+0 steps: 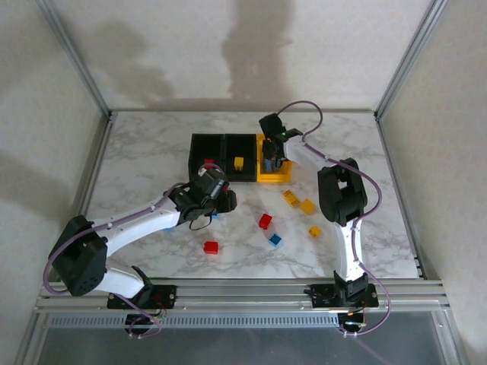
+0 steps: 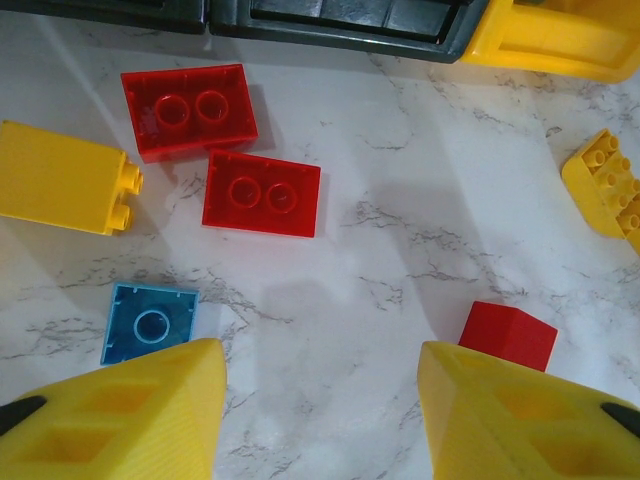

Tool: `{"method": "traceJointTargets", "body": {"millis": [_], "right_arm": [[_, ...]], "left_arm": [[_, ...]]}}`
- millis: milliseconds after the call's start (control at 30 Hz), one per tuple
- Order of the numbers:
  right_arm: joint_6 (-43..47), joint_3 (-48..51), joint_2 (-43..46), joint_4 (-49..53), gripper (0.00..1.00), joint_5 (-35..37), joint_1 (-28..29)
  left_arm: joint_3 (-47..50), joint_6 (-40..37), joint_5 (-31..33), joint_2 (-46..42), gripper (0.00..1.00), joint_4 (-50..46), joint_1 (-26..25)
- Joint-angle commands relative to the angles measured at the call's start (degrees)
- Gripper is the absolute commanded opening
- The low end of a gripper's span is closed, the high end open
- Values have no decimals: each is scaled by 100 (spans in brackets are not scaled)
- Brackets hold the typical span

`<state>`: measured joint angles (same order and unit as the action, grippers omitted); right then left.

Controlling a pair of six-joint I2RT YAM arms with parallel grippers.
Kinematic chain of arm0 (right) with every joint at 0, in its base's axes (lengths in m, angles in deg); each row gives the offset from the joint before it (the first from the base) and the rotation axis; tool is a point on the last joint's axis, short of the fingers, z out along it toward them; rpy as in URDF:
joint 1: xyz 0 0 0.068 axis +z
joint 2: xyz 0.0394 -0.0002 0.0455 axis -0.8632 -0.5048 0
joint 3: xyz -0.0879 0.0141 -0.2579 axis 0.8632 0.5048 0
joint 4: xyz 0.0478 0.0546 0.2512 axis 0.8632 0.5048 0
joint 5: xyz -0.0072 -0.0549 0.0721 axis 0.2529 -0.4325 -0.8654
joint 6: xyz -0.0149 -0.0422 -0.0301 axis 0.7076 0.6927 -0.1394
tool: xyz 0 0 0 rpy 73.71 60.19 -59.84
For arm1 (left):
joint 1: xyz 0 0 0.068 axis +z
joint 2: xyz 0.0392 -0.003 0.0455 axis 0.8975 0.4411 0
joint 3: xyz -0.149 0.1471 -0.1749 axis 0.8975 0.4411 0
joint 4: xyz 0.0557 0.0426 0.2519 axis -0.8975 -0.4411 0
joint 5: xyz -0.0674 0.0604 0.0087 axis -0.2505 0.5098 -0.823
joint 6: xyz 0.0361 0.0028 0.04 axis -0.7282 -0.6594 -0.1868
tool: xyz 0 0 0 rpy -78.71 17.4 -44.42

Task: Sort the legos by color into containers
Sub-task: Place the lego in the container, then pick up the lego from the bottom-center of the table.

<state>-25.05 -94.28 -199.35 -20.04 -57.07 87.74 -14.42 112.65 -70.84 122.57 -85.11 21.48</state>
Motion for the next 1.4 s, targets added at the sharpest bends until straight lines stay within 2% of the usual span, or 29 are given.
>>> {"method": "traceJointTargets", "body": {"millis": [0, 200, 533, 633, 800, 900, 1133, 1367], "right_arm": [[33, 159, 780, 86, 43, 17, 45], [-53, 1320, 2047, -325, 48, -424, 93], [-582, 3641, 3969, -428, 49, -1065, 309], [-919, 4232, 4449, -358, 56, -1084, 570], [-1505, 4943, 5007, -268, 61, -1234, 967], [-1876, 5271, 5145, -206, 64, -1273, 1174], [-2740, 5821, 4940, -359, 68, -1307, 2176], [-3139, 5837, 4373, -492, 68, -1369, 2584]], "left_arm": [[-169, 48, 14, 57, 53, -51, -54], [-161, 62, 80, 56, 53, -172, -54], [-14, 30, -30, 66, 54, -218, -45], [112, -3, -227, 5, 57, -155, -45], [418, -66, -633, -207, 58, -49, -39], [675, -43, -728, -401, 60, 6, 68], [1049, 83, -814, -734, 61, 197, 267], [1122, 70, -806, -637, 61, 255, 271]]}}
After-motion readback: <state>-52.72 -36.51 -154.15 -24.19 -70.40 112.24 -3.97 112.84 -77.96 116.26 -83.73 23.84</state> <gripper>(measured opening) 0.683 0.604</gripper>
